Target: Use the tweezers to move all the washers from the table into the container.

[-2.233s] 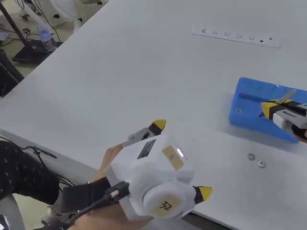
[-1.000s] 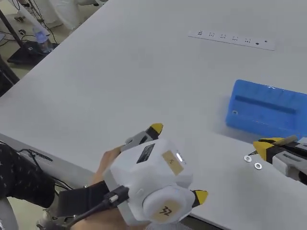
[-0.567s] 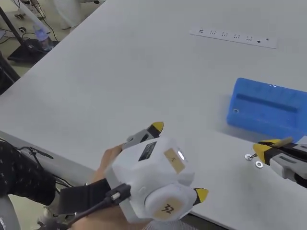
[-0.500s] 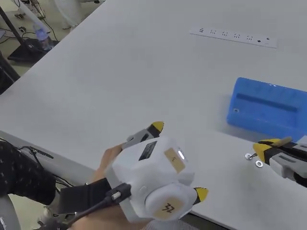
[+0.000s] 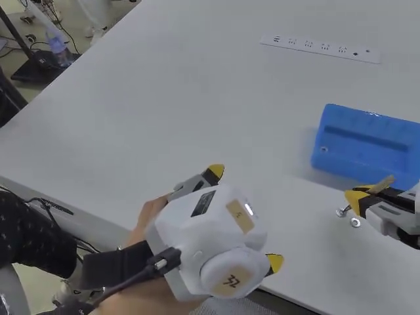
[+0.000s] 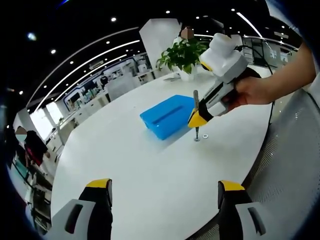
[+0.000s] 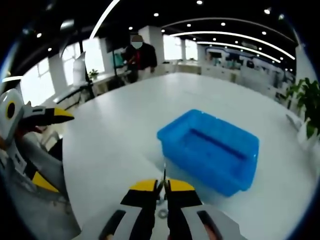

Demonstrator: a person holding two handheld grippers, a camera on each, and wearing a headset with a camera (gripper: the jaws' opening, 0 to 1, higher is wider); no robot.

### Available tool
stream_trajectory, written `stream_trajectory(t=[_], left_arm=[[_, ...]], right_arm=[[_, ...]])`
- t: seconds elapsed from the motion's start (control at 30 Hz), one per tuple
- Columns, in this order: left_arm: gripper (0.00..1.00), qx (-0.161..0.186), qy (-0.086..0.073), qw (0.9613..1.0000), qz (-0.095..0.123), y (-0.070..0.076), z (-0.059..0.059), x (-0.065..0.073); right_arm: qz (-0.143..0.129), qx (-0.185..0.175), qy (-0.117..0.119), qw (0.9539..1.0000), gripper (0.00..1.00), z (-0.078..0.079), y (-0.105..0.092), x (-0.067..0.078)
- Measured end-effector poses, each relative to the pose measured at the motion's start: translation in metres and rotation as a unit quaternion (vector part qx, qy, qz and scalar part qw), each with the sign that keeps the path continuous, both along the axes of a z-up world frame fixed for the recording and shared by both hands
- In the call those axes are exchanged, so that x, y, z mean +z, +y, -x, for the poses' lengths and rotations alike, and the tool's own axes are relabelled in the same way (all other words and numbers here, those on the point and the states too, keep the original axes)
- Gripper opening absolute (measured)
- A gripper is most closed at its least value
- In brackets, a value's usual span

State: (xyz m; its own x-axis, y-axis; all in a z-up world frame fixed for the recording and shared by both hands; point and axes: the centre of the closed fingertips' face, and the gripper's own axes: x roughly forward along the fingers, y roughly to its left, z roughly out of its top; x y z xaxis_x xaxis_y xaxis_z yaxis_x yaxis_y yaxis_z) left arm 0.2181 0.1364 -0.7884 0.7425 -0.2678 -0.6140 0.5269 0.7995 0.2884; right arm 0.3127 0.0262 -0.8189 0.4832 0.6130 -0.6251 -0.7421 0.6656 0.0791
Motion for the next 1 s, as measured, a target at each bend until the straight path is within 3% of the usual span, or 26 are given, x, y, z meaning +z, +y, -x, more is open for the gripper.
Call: stream_trajectory(t=[0.17, 0.4, 0.5, 0.67, 0.8, 0.87, 0.93, 1.0], left_arm=[[0.89, 0.0, 0.001, 1.0, -0.001, 0.0, 0.0, 0.0], [0.89, -0.002, 0.002, 1.0, -0.001, -0.001, 0.0, -0.001], [0.89, -0.005, 0.002, 1.0, 0.001, -0.002, 0.001, -0.001], [0.91, -0.008, 0.002, 0.9999, 0.005, -0.004, 0.002, 0.0], [0.93, -0.022, -0.004, 0.9994, 0.027, -0.013, 0.003, 0.006], [0.95, -0.026, -0.009, 0.9992, 0.03, -0.015, 0.003, 0.008], [0.97, -0.023, -0.016, 0.9995, 0.013, -0.011, 0.001, 0.008], [0.98, -0.023, -0.015, 0.9992, 0.028, -0.013, 0.001, 0.009]], right_arm=[[-0.005, 0.007, -0.029, 0.9996, 0.03, 0.002, 0.001, 0.0], [-0.006, 0.004, -0.019, 0.9998, 0.03, 0.001, -0.001, 0.0], [-0.022, -0.001, -0.009, 0.9997, 0.03, 0.001, 0.0, 0.004], [-0.042, -0.002, -0.018, 0.9989, 0.03, -0.004, 0.002, 0.026], [-0.058, -0.006, -0.033, 0.9978, 0.03, -0.014, 0.002, 0.046], [-0.063, -0.01, -0.037, 0.9973, 0.03, -0.019, 0.002, 0.052], [-0.066, -0.016, -0.046, 0.9966, 0.03, -0.026, 0.0, 0.058], [-0.062, -0.021, -0.05, 0.9966, 0.03, -0.032, -0.001, 0.058]])
